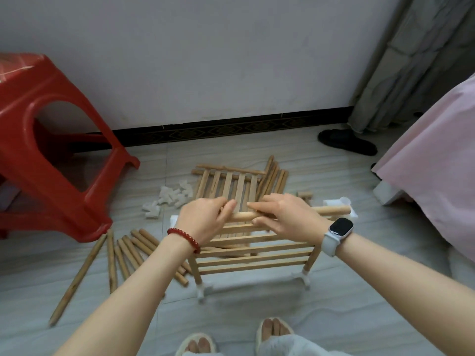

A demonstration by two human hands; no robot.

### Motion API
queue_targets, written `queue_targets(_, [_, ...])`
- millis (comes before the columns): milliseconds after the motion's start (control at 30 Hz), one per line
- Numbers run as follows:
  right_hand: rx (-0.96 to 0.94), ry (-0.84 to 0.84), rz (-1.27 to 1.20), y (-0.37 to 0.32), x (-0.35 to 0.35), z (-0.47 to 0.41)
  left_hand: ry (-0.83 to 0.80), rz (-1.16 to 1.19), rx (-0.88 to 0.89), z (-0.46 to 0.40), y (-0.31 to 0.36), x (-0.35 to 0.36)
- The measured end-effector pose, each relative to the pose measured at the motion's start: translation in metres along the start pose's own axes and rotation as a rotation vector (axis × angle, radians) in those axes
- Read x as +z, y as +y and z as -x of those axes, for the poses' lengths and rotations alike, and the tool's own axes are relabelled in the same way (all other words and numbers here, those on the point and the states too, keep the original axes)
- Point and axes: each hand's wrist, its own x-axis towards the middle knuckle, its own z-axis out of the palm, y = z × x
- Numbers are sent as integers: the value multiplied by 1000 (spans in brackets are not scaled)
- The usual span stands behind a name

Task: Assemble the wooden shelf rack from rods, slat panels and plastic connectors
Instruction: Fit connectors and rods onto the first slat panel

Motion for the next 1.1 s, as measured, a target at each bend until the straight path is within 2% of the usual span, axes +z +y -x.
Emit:
queue_targets(33, [20,45,-61,4,-6,8,-28,-18,34,1,4,2])
queue_targets(100, [136,246,-165,26,-16,27,-33,-48,70,4,3,4])
queue_targets(167, [377,395,-199,57,-24,48,-40,-60,82,6,0,4])
queue_targets(233, [637,343,-285,80,-28,69,-61,-75,108,4,5,4])
queue_targets(300, [769,212,-492,89,-26,83,-85,-64,148,-1,16,7])
queue_targets(367, [766,119,-680,87,-24,91,-78,-73,191,-7,29,11])
queue_targets(467, [726,80,-730,90,-30,96,-35,-118,240,-13,39,18])
queue_targets(667, [626,-146,-564,90,-41,90,29,-211,183,-8,38,21])
queue_targets(800, [616,-81,-345,82,-34,81,36,-246,163,-9,41,23])
queue_targets(867, [608,-54,-327,78,-28,79,23,-263,161,-8,42,24])
queue_targets(1033, [589,-108,-302,74,-33,78,-33,-216,152,-13,47,21])
queue_targets(1100, [584,-138,-230,73,-36,78,-54,-184,230,-18,57,22])
